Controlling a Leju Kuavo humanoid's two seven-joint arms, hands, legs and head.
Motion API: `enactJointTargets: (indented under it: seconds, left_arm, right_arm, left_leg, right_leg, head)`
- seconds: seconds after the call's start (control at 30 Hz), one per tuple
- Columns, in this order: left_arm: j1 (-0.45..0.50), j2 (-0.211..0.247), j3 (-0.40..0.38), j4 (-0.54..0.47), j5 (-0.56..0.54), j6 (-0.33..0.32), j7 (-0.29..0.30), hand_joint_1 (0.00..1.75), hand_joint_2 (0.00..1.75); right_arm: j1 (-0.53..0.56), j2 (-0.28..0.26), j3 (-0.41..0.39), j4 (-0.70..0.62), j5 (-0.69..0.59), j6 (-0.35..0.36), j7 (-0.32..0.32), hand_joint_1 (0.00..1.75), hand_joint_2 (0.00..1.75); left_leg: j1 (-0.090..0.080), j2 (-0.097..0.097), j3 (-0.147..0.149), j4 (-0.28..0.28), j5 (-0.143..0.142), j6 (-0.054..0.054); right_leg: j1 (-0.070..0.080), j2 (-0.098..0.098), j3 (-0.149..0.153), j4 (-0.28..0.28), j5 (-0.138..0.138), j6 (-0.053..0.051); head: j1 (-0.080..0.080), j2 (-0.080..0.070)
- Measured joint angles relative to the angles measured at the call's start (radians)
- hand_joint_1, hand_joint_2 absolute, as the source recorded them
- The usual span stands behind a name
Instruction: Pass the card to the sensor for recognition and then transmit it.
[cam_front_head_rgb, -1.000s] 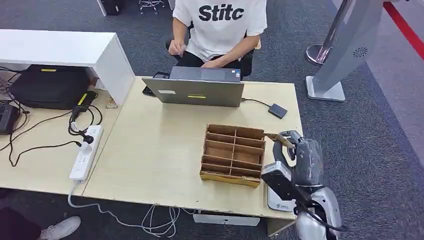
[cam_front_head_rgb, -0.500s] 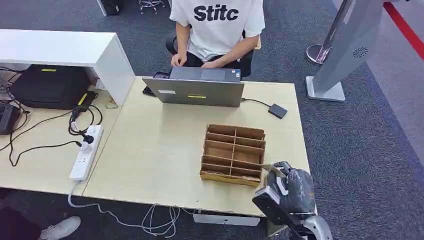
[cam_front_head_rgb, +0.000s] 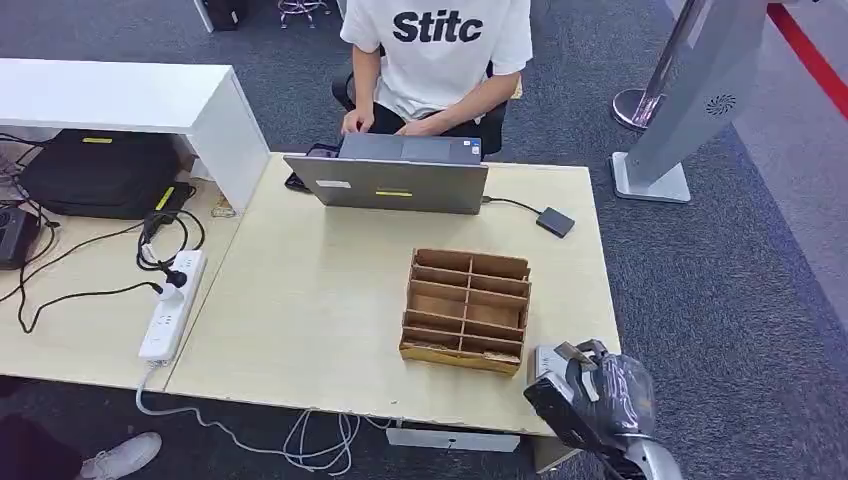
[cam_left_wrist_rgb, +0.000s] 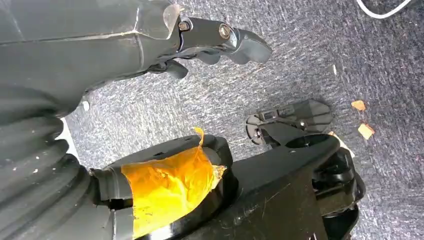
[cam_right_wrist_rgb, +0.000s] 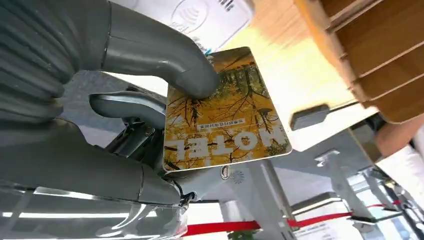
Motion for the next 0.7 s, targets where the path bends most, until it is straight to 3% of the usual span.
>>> enactJointTargets:
  seconds: [0.7]
  left_arm:
    - [0.000,0.000,0.000,0.000,-0.008,-0.002,-0.001,0.00,1.75]
  right_arm:
    - [0.004,0.000,-0.022,0.055,0.049,0.087,-0.002,1.75,1.75]
  left_leg:
    - [0.000,0.000,0.000,0.000,0.000,0.000]
  right_leg:
    - [0.000,0.000,0.000,0.000,0.000,0.000]
  head:
    - [0.000,0.000]
